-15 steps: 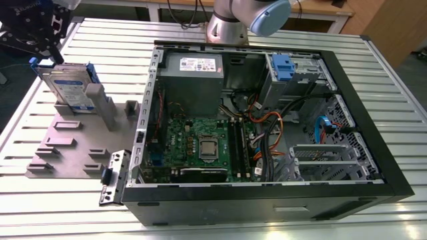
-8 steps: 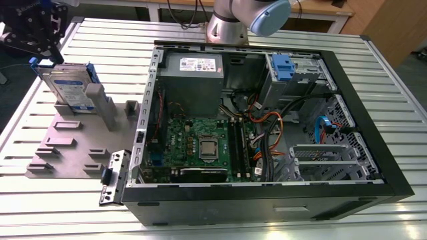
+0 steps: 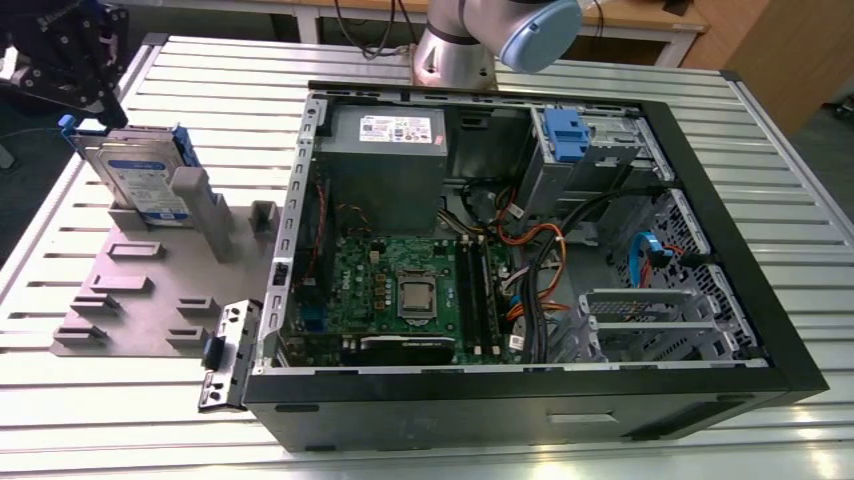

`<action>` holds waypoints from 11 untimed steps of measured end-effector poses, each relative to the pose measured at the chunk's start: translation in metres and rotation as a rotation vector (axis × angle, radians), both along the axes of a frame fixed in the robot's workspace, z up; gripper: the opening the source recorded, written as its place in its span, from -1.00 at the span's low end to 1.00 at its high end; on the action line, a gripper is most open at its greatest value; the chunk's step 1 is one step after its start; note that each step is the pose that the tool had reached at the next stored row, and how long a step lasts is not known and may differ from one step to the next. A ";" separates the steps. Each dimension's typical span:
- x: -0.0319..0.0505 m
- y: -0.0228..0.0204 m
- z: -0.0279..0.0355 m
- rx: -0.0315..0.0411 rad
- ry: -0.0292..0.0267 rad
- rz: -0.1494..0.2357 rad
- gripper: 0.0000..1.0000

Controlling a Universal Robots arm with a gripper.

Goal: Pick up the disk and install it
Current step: 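Pick up the disk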

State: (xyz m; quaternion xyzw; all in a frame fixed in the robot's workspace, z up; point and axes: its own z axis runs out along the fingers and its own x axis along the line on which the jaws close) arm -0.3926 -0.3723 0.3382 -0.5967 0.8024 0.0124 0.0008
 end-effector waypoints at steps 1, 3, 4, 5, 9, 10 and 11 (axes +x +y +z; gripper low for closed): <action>0.0000 0.0000 0.0000 0.0000 0.0000 0.018 -0.79; 0.0000 0.0000 -0.0002 0.0000 0.0000 0.054 -0.79; 0.0000 0.0000 -0.0002 0.0000 0.0000 0.065 -0.79; 0.0000 0.0000 -0.0002 0.0000 0.0000 0.072 -0.79; 0.0000 0.0000 -0.0004 0.0000 0.0000 0.092 -0.79; 0.0001 0.0000 -0.0004 0.0000 0.0000 0.095 -0.79; 0.0002 0.0000 -0.0005 0.0001 -0.0002 0.098 -0.79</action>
